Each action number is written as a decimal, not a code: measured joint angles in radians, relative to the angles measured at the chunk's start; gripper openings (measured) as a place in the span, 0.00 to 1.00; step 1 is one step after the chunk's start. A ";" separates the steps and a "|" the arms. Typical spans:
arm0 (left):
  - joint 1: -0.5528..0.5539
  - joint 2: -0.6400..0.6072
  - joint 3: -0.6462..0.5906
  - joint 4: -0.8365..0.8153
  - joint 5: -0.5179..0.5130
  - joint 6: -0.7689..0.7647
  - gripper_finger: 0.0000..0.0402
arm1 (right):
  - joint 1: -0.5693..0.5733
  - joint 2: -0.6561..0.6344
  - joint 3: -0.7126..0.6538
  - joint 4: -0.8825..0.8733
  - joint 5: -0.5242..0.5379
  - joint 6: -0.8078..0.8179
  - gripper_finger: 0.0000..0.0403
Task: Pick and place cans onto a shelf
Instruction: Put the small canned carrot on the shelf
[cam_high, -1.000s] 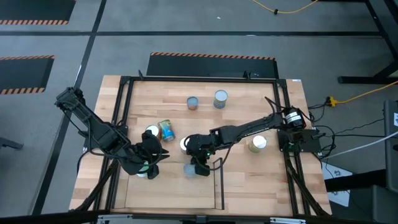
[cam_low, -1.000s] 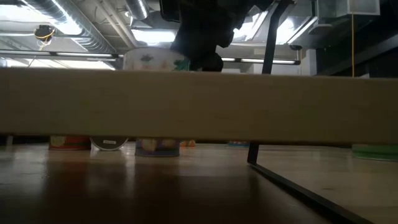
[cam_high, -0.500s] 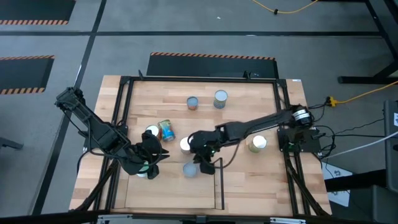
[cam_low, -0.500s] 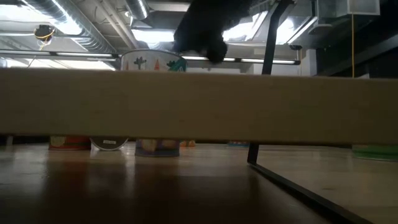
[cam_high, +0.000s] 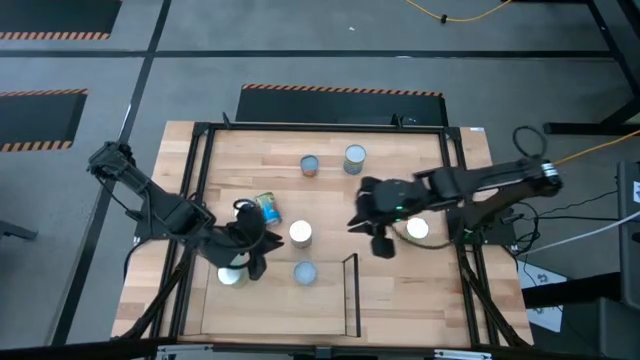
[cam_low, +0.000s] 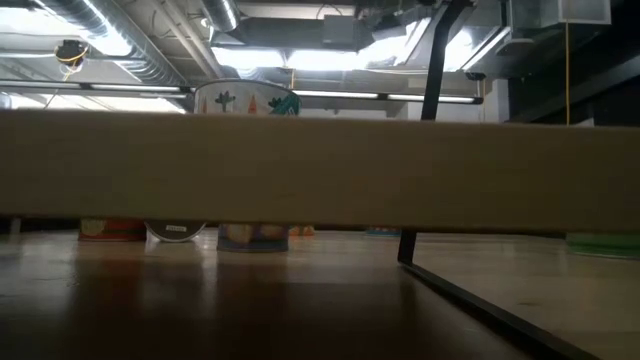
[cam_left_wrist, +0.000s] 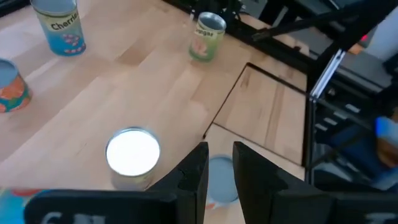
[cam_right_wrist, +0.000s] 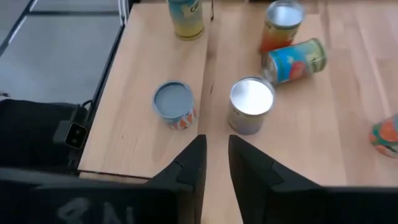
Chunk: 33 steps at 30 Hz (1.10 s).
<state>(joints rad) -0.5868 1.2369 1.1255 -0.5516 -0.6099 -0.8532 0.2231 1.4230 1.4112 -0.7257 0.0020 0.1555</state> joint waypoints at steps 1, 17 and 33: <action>0.013 0.000 0.000 0.007 0.020 0.000 0.17 | 0.005 -0.032 -0.036 0.019 0.005 0.010 0.18; 0.255 0.173 0.001 0.249 0.506 0.018 0.17 | 0.007 -0.296 -0.556 0.387 0.005 0.104 0.18; 0.269 0.264 0.000 0.052 0.668 -0.237 0.17 | 0.007 -0.297 -0.580 0.404 0.005 0.080 0.18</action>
<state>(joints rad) -0.3180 1.5009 1.1252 -0.4995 0.0581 -1.0897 0.2298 1.1259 0.8310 -0.3214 0.0067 0.2353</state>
